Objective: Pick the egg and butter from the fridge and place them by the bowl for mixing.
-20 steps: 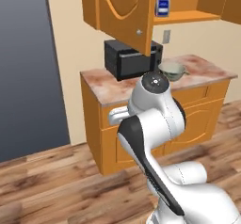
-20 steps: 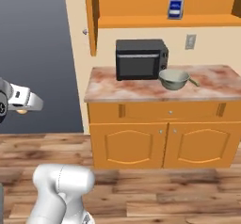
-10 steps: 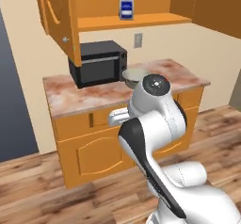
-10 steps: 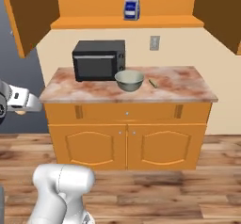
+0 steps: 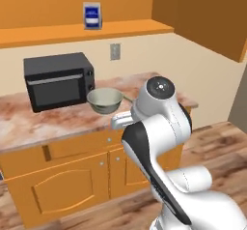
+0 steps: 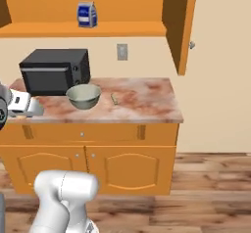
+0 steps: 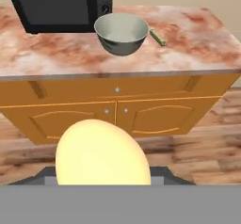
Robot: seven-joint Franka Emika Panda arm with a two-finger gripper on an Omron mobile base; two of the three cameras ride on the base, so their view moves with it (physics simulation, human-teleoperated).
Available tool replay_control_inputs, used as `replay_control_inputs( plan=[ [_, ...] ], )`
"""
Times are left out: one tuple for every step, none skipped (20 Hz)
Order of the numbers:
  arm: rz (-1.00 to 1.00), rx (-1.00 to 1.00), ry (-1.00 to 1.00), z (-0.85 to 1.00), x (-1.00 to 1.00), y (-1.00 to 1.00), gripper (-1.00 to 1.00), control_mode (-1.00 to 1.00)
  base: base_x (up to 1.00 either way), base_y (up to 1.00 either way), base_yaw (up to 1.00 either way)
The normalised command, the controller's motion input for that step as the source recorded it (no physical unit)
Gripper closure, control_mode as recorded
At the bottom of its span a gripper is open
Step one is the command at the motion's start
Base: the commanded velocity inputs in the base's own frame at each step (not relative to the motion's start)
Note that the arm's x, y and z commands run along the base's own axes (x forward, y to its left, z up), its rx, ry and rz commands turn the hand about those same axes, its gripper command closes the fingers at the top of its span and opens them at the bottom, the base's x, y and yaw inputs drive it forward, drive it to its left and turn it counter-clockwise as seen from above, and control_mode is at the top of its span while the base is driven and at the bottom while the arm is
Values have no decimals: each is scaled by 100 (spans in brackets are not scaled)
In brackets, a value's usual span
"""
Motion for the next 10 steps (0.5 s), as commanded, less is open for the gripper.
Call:
replay_control_inputs(
  plan=[
    [0, 0, 0, 0, 0, 0, 100, 100, 100, -100, 5],
    [0, 0, 0, 0, 0, 0, 100, 100, 91, -100, 1],
    [0, 0, 0, 0, 0, 0, 100, 100, 84, -96, 0],
    [0, 0, 0, 0, 0, 0, 100, 100, 81, -92, 0],
    [0, 0, 0, 0, 0, 0, 100, 100, 76, -80, 0],
    [0, 0, 0, 0, 0, 0, 100, 100, 69, -58, 0],
    [0, 0, 0, 0, 0, 0, 100, 100, 70, -44, 0],
    [0, 0, 0, 0, 0, 0, 100, 100, 60, -33, 0],
    [0, 0, 0, 0, 0, 0, 100, 100, 61, -21, 0],
    [0, 0, 0, 0, 0, 0, 100, 100, 67, -11, 0]
  ],
)
